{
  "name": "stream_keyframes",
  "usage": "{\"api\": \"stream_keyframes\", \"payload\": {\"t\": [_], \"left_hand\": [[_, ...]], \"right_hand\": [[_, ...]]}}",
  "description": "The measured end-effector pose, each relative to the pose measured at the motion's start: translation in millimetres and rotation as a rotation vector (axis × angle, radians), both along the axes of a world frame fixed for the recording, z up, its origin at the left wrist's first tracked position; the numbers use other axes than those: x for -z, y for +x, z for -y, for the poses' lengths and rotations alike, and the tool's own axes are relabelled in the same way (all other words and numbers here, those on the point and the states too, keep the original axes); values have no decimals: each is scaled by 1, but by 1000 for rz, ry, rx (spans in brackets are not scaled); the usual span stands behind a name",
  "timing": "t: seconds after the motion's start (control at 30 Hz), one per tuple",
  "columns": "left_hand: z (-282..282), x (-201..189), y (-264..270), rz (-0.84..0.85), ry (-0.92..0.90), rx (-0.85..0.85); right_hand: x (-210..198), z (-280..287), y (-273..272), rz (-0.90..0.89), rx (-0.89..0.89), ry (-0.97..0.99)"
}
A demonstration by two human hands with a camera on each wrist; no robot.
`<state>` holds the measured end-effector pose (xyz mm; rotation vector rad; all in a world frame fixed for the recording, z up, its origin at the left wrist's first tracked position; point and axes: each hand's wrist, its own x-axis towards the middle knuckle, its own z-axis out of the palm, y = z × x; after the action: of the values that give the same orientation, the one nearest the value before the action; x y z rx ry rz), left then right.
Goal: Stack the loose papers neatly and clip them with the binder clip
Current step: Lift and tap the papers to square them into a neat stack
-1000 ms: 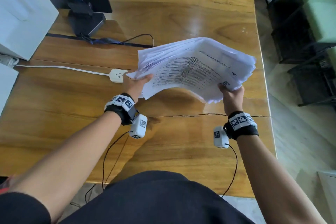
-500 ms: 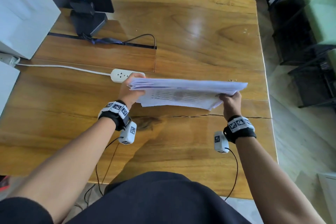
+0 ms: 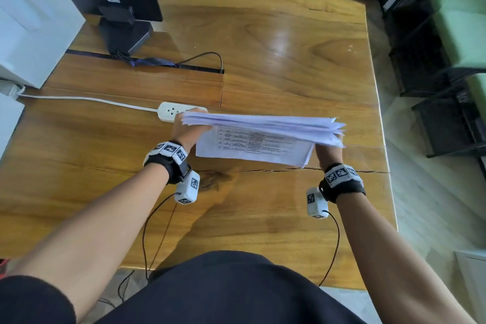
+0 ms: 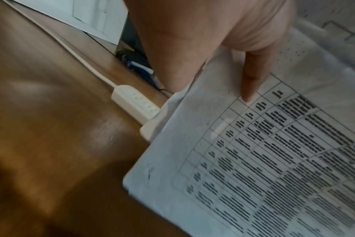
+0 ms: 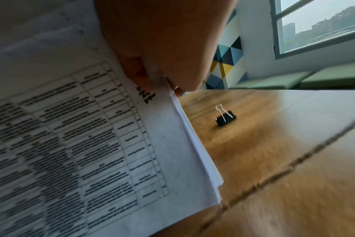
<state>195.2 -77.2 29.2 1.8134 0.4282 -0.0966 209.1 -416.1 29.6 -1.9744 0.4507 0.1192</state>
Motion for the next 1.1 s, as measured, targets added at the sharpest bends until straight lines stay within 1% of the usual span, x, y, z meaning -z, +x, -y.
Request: {"api": "stream_keyframes", "payload": {"t": [0.07, 0.13, 0.2, 0.3, 0.4, 0.5, 0.57, 0.67, 0.8, 0.87, 0.9, 0.97, 1.0, 1.1], "left_hand": [[-2, -2, 3, -46, -58, -112], [5, -3, 0, -70, -46, -147], [17, -4, -6, -38, -12, -157], [29, -12, -7, 71, -8, -230], [33, -25, -3, 162, -39, -324], [43, -29, -9, 217, -15, -341], [46, -22, -15, 184, 1, -305], [47, -9, -22, 79, -40, -250], [43, -10, -20, 83, -78, -250], [40, -9, -19, 49, -101, -232], [39, -5, -18, 15, -101, -213], [37, -2, -17, -32, -93, -195], [37, -3, -15, -27, -97, -208], [25, -3, -11, -52, -136, -260]], "right_hand": [[-7, 5, 2, 170, -55, 112], [-7, 1, 0, 155, -96, 106], [0, -6, -2, 135, -96, 19], [-2, -15, 3, 185, -9, -103], [-15, -19, 5, 321, 30, -136], [-22, -29, -4, 410, 43, -136], [-15, -37, -12, 375, 10, -106], [-4, -40, -18, 237, -68, -2], [-3, -33, -18, 238, 7, 23], [1, -29, -21, 199, 2, 100], [5, -26, -23, 165, -6, 104], [6, -25, -22, 130, -15, 37], [4, -24, -17, 132, -14, -6], [-25, -18, 4, 204, -60, -70]]}}
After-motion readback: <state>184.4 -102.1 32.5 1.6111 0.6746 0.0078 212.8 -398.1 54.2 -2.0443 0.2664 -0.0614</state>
